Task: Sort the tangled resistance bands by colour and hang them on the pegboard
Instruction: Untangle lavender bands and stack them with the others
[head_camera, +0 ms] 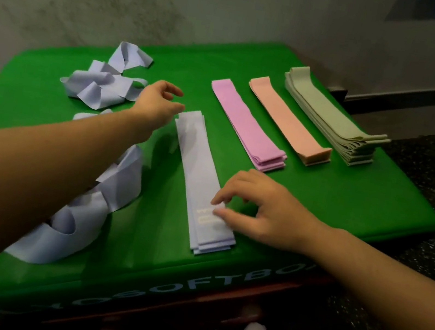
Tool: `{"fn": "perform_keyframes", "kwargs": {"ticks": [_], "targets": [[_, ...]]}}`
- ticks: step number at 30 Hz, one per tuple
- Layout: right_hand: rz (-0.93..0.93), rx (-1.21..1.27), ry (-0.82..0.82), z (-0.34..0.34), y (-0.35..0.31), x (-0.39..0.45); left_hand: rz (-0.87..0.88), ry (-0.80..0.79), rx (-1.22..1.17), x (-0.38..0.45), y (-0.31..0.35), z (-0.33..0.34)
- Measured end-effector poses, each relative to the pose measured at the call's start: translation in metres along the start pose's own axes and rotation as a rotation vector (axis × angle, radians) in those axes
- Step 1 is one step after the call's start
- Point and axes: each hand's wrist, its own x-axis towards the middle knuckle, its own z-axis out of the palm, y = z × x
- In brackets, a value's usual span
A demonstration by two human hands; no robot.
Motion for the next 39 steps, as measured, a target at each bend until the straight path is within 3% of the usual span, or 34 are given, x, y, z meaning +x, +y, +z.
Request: {"fn": "perform_keyframes", "kwargs": {"ticks": [7,15,21,29,36,39], "targets": [[0.182,0.146,0.085,0.008,-0.008,0.062,0.178,-0.009,0.164,-0.016,-0.029,-0.071],[0.221,0.021,0.015,0.049,-0.008,0.178,0.095,0.085,0.219,-0.004,-0.102,-0.133],[0.131,-0.150,-0.101,0.085,0.008,0.264,0.154,0.189,0.334,0.026,-0.136,-0.141],[0.195,-0.286,-0.104,0.120,0.045,0.345,0.353,0.233,0.473,0.068,-0.159,-0.132],[0.202,-0.506,-0.053,0.135,0.071,0.364,0.317,0.211,0.625,0.082,-0.170,-0.127],[0.195,-0.416,-0.062,0.126,0.067,0.353,0.313,0.216,0.628,0.082,-0.167,-0.126]]}}
